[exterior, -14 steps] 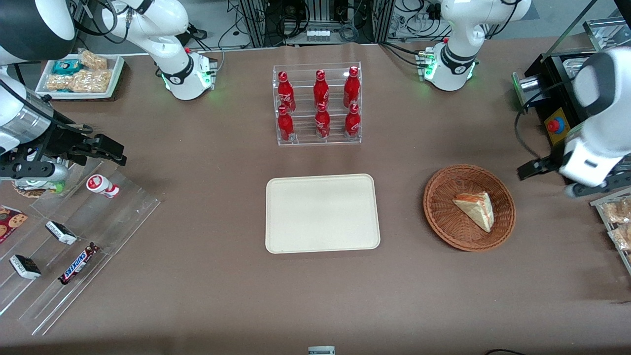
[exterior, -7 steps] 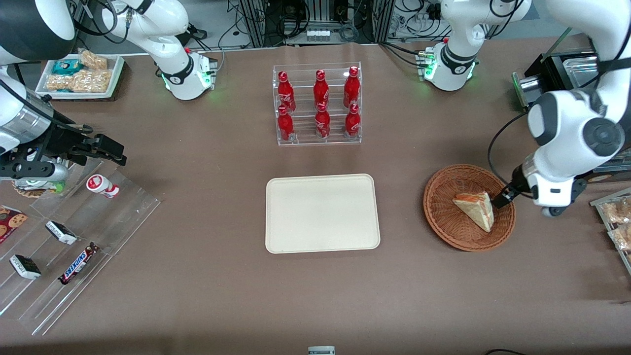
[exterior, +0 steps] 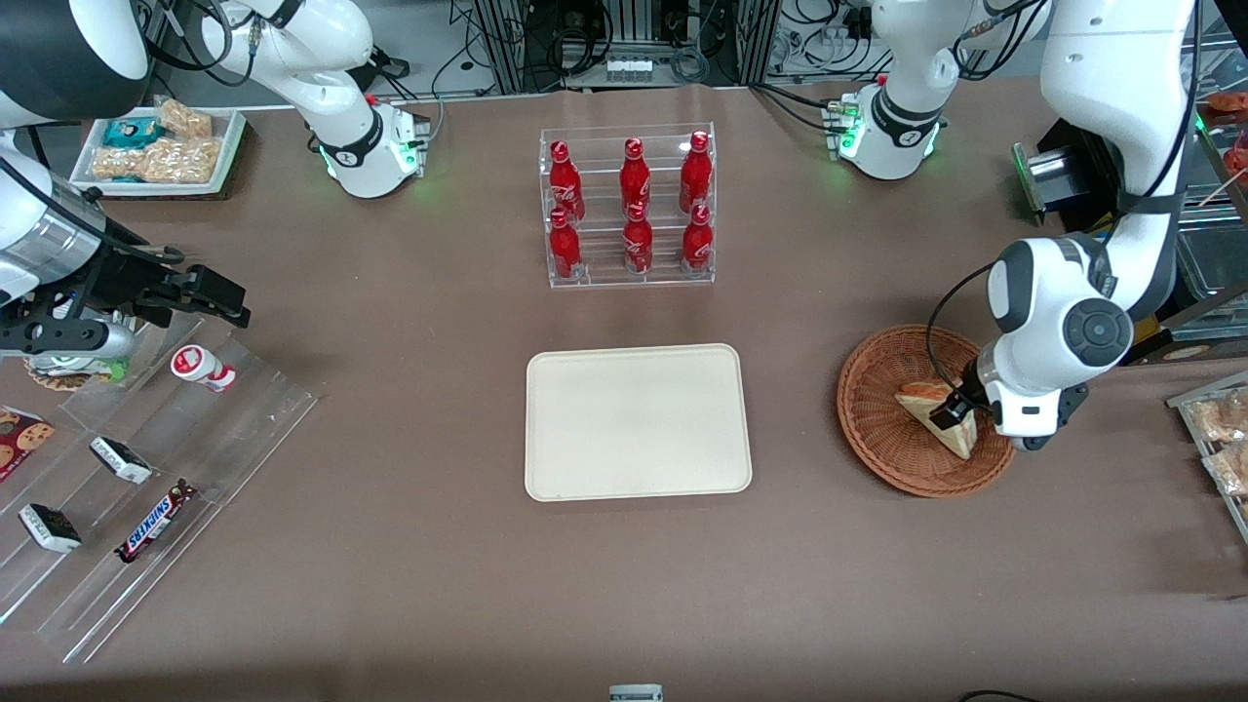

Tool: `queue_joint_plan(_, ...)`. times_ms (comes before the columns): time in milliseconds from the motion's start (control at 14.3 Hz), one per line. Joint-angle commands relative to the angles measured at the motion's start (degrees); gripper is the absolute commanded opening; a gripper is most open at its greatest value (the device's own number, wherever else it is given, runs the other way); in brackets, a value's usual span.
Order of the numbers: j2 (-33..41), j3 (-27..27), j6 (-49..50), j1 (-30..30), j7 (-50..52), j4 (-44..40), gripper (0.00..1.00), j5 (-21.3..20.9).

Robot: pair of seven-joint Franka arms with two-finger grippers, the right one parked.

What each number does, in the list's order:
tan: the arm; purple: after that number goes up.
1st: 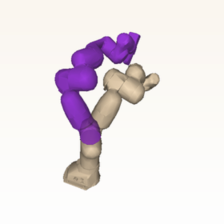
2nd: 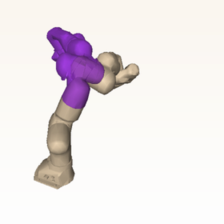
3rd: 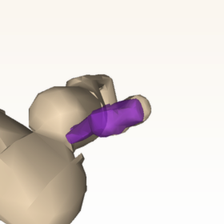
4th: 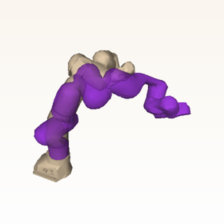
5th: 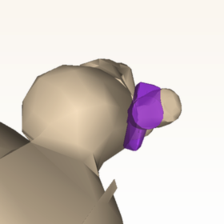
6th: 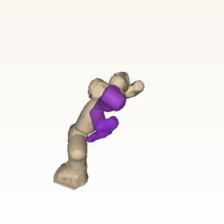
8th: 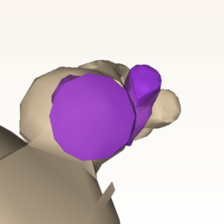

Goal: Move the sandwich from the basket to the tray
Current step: 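Lift the sandwich with the left gripper and carry it over the cream tray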

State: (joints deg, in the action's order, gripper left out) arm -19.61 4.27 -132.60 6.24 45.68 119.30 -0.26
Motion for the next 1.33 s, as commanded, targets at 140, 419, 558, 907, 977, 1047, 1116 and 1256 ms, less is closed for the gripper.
queue_joint_plan(140,1.3,-0.1,1.9,2.1,-0.3,-3.0,0.0,-0.3)
queue_joint_plan(419,4.1,-1.4,20.4,9.0,-0.4,-17.1,0.0,-0.4)
queue_joint_plan(558,3.5,-1.4,27.4,16.7,-0.3,-23.3,0.0,-1.3)
queue_joint_plan(907,-5.8,-1.5,22.7,33.6,3.8,-28.8,0.0,-1.1)
queue_joint_plan(977,-9.3,-1.4,19.9,36.7,5.0,-31.1,0.0,-1.6)
queue_joint_plan(1047,-12.4,-1.2,17.0,38.5,4.3,-32.6,0.01,-1.7)
queue_joint_plan(1116,-15.1,-1.3,13.5,38.9,4.5,-33.7,0.01,-1.7)
queue_joint_plan(1256,-17.8,-1.3,10.4,40.2,4.2,-34.9,0.04,-1.9)
